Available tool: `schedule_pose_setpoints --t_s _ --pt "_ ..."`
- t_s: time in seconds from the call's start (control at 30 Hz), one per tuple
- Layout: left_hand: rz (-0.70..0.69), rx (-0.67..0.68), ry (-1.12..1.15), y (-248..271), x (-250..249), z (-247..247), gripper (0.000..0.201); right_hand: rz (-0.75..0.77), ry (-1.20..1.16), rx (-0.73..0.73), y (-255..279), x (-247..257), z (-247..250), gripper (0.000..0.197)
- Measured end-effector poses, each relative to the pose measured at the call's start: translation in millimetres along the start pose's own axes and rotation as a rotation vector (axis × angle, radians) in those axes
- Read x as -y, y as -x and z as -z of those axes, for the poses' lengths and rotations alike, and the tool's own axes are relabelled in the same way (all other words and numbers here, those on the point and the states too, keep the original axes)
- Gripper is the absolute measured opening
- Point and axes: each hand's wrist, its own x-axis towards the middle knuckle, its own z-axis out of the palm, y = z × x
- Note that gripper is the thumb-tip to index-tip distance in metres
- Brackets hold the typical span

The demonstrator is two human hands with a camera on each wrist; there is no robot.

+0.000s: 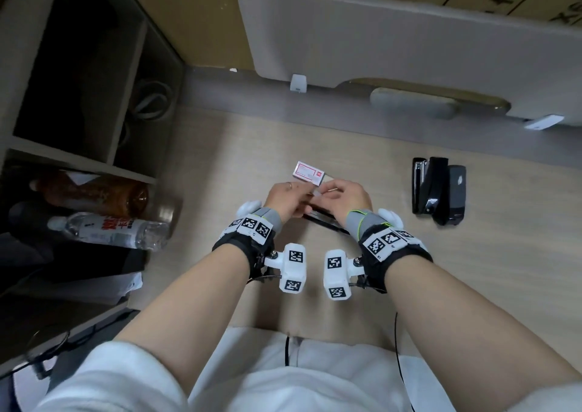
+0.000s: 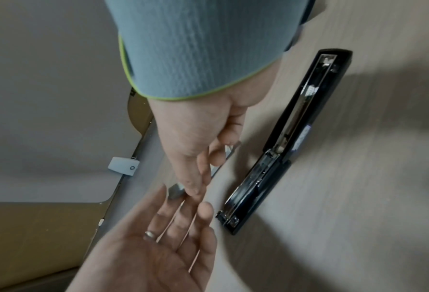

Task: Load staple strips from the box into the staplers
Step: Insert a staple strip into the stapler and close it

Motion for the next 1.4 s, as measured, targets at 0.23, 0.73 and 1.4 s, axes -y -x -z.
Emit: schedule_pose_setpoints --t_s 0.23,0.73,1.4 --pt "-0.114 -0.003 -0.026 12.8 36.2 15.7 0.007 0.018 -0.058 0.041 27.0 -12.6 -5.2 0.017" --pt "0.031 0.039 0.075 29.5 63.3 26.5 0.024 0.035 -0.128 0.06 53.4 -30.7 -22.9 0.015" --pt "0.122 0.123 0.268 31.0 54.7 34.4 0.028 0.176 -0.057 -0.06 44.8 -20.9 -25.4 0.03"
